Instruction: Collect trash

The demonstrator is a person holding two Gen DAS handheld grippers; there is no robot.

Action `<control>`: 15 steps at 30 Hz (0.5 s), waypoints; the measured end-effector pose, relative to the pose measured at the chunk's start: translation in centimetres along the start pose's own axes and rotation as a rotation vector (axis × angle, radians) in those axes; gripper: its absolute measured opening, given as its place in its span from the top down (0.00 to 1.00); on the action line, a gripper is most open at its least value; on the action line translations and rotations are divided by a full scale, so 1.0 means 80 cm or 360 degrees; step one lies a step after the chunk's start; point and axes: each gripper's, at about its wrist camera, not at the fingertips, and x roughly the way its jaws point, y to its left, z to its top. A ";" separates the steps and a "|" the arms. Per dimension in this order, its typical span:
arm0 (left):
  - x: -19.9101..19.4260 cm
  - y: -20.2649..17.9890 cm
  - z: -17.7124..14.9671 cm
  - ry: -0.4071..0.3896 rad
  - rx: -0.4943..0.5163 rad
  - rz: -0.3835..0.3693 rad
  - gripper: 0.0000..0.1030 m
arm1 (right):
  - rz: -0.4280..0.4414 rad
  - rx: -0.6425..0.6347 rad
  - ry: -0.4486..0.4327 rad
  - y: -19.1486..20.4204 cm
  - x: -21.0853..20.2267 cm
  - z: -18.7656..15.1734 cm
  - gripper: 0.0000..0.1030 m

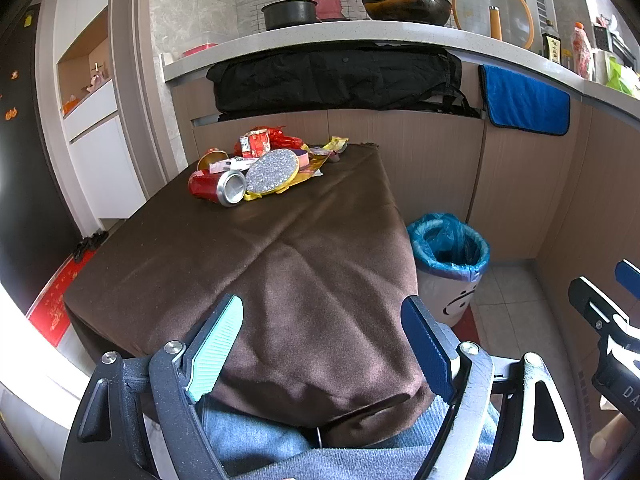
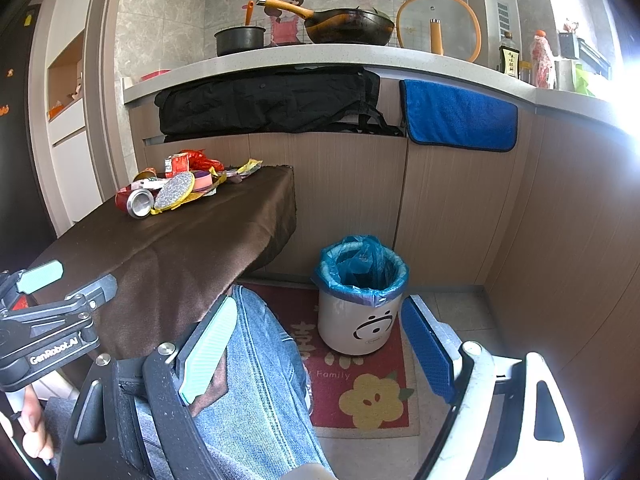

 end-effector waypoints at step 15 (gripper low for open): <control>0.001 0.012 0.009 0.0004 0.0003 -0.0010 0.21 | 0.0011 0.0005 -0.0003 0.002 0.000 0.000 0.20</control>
